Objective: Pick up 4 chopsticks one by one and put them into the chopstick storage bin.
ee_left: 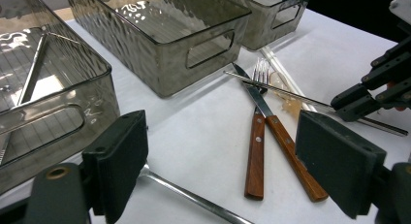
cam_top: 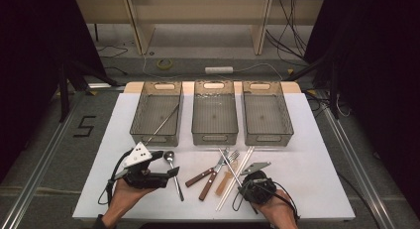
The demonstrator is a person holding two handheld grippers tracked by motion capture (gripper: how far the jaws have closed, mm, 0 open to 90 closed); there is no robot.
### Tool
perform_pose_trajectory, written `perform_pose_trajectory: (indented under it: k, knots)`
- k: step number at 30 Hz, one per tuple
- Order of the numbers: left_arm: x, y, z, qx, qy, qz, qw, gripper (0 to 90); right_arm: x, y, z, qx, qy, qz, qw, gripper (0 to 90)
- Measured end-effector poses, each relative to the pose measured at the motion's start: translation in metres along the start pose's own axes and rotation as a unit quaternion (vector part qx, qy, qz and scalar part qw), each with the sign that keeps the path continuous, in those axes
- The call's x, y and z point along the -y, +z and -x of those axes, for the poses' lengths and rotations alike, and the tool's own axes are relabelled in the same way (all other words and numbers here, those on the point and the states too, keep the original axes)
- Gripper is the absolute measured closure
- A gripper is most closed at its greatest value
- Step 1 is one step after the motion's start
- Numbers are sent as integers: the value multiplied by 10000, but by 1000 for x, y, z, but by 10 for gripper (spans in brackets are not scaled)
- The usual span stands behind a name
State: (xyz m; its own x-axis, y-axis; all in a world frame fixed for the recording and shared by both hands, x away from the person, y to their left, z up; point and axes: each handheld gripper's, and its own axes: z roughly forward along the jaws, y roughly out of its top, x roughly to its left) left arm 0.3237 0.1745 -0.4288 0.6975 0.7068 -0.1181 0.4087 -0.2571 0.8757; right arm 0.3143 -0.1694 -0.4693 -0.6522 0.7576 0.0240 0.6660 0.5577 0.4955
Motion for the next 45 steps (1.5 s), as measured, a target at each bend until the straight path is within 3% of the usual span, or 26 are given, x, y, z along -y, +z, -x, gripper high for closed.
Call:
perform_pose_trajectory:
  k: [6, 13, 23, 29, 40, 45]
  knots:
    - [0, 1, 2, 41, 41, -17, 10000, 192, -1, 1, -1, 99, -33, 3, 9999, 807]
    - [0, 2, 4, 63, 115, -37, 9999, 193, -2, 1, 2, 117, 175, 17, 9998, 854]
    - [-1, 2, 4, 87, 135, -42, 9999, 197, -3, -9, 7, -63, 150, 213, 9996, 859]
    - [-1, 3, 5, 133, 149, -39, 9998, 197, -4, -15, 7, -163, 17, 352, 9992, 859]
    - [-4, 5, 9, 288, 219, -25, 9993, 197, -8, -22, -9, -398, -419, 499, 9971, 859]
    - [-6, 9, 14, 326, 387, -92, 9987, 195, -9, -24, -17, -465, -594, 492, 9959, 858]
